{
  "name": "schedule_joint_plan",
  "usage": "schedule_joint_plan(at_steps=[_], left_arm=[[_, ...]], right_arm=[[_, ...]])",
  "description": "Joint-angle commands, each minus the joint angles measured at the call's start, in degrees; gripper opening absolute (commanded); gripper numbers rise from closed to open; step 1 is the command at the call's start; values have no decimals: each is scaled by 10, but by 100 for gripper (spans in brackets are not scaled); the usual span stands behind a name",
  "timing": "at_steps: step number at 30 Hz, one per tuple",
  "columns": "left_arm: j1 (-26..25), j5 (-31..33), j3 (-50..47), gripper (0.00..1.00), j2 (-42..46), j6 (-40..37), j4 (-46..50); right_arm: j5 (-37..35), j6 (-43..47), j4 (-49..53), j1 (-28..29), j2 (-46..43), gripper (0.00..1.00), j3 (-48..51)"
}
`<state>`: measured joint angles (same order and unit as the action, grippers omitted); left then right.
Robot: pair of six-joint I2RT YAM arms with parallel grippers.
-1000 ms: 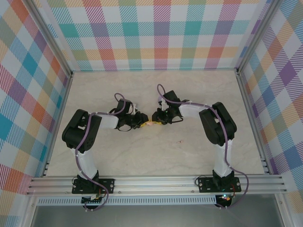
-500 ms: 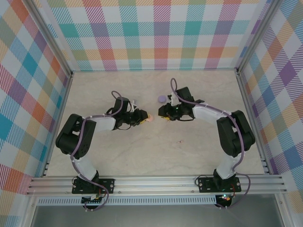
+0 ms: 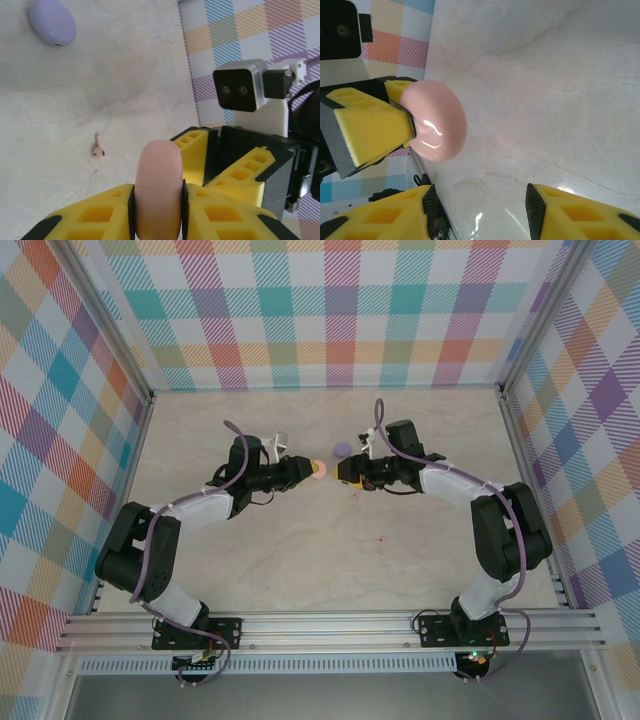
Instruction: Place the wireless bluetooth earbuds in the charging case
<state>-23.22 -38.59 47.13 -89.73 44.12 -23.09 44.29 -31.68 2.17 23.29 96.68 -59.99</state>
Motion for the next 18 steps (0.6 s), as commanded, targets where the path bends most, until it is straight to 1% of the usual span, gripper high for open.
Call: schedule_joint_plan(at_steps=[1, 7, 11, 18], left_arm=[[-13, -20, -1, 28, 28, -9, -27], [-22, -28, 8, 28, 36, -19, -14], [-28, -29, 10, 28, 37, -19, -16], [-30, -27, 14, 28, 36, -18, -16]], right_arm=[[54, 7, -54, 0, -18, 54, 6], [86, -14, -93, 0, -11, 55, 1], [101, -17, -96, 0, -5, 55, -10], [131, -28, -117, 1, 5, 53, -10]])
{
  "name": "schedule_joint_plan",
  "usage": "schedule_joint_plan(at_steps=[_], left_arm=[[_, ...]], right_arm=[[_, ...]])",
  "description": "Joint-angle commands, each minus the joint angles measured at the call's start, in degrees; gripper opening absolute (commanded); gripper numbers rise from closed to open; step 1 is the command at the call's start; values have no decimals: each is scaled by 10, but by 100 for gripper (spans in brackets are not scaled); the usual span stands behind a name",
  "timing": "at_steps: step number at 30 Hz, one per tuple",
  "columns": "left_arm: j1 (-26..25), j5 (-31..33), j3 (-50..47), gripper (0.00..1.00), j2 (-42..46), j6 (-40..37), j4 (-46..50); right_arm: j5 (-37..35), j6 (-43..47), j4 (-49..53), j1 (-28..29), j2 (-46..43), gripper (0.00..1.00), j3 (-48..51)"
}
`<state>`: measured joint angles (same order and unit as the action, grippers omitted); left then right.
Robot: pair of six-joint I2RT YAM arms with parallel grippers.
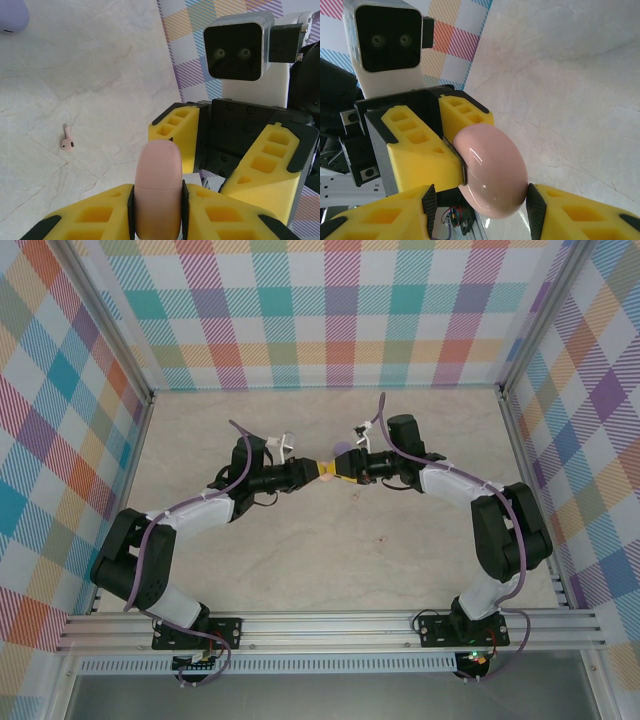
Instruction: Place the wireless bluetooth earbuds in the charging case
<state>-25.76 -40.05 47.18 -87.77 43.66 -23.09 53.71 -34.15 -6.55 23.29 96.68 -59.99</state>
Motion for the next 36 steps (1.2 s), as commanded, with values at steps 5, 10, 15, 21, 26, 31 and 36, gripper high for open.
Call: schedule_joint_plan(at_steps=[5, 10, 15, 21, 26, 31, 36], left_arm=[[-5, -15, 16, 28, 18, -8, -22], [-8, -18, 17, 28, 23, -4, -29], [-9, -19, 18, 28, 29, -3, -30], [-11, -20, 16, 28, 30, -1, -35], [-12, -21, 12, 28, 29, 11, -51], [-15, -22, 6, 28, 28, 35, -83], [-17, -24, 4, 29, 28, 53, -107]], right_arm=[[39, -4, -30, 1, 9, 52, -9], [46, -6, -38, 1, 16, 52, -12], [50, -10, -44, 1, 19, 52, -15], [62, -22, -69, 1, 17, 49, -14], [72, -33, -90, 1, 12, 47, -13], [81, -48, -115, 1, 8, 44, -9], [85, -58, -134, 1, -6, 41, -6]])
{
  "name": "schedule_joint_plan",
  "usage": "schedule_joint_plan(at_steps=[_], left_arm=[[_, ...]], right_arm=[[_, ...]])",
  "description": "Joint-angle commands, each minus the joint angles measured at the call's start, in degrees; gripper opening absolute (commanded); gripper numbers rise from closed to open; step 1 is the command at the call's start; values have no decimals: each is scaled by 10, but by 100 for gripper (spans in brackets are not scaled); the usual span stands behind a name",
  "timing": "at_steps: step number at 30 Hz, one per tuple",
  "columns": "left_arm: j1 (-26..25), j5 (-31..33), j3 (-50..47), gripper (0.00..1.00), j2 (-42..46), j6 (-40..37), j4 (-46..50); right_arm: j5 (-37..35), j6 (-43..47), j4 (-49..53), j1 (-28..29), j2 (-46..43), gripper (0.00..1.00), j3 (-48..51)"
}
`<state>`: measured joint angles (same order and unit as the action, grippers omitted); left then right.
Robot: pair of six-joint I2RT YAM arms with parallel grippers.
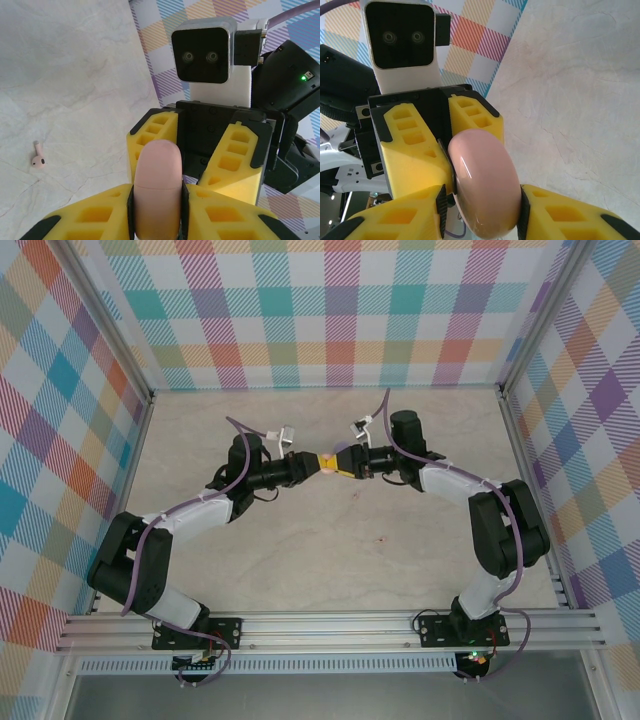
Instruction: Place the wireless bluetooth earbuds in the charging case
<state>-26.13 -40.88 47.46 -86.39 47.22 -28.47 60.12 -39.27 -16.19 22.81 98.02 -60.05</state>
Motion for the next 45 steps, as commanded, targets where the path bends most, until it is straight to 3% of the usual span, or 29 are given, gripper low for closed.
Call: schedule_joint_plan(at_steps=[1, 18, 27, 38, 45], left_arm=[[-14, -16, 1, 29, 13, 19, -55], [-34, -30, 6, 34, 35, 20, -69], [-38, -47, 12, 42, 53, -1, -51], [-44, -64, 18, 51, 73, -13, -47], [-56, -72, 24, 49, 70, -12, -62]], right_arm=[[21, -9, -41, 6, -22, 40, -5], [-2, 0, -17, 6, -115, 34, -11], [-20, 49, 56, 6, -147, 23, -20], [-26, 48, 59, 6, -160, 22, -22], [-18, 42, 52, 6, -165, 24, -21]])
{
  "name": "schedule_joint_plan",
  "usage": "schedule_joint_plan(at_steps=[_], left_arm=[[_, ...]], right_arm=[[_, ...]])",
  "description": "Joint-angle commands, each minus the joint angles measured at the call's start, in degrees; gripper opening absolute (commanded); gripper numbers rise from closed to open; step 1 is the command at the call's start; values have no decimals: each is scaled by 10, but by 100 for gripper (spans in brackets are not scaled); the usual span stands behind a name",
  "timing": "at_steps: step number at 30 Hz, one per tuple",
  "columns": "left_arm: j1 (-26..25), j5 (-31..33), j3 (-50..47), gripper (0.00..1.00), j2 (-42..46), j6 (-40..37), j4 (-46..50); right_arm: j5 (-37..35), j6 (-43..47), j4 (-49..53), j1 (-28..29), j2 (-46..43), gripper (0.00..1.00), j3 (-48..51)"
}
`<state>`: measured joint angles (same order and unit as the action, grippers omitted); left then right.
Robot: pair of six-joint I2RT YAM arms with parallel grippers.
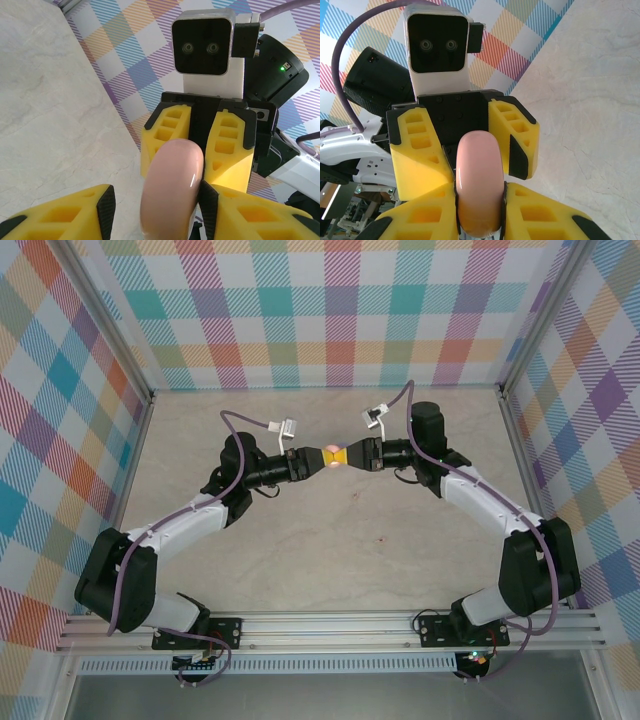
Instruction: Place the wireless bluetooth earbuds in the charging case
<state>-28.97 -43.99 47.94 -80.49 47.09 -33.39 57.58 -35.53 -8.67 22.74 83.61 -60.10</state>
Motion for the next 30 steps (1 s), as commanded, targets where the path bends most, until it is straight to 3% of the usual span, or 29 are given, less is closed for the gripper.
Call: schedule_joint_plan(at_steps=[1, 8, 12, 18, 23, 30], left_arm=[[-29, -41, 20, 48, 10, -10, -14], [-42, -44, 31, 44, -1, -1, -26], [-43, -43, 32, 35, -4, 0, -25], [-42, -24, 50, 26, 5, -66, 70], [-42, -19, 67, 25, 9, -114, 133], [-41, -23, 80, 25, 8, -145, 176]], right_arm=[[7, 4, -24, 6, -21, 24, -20], [2, 6, -26, 6, -22, 24, -17], [-1, 16, -12, 6, -21, 26, -19], [-32, 53, 44, 6, -40, 36, -18], [-47, 77, 82, 6, -51, 44, -21], [-47, 100, 110, 6, -60, 44, -28]])
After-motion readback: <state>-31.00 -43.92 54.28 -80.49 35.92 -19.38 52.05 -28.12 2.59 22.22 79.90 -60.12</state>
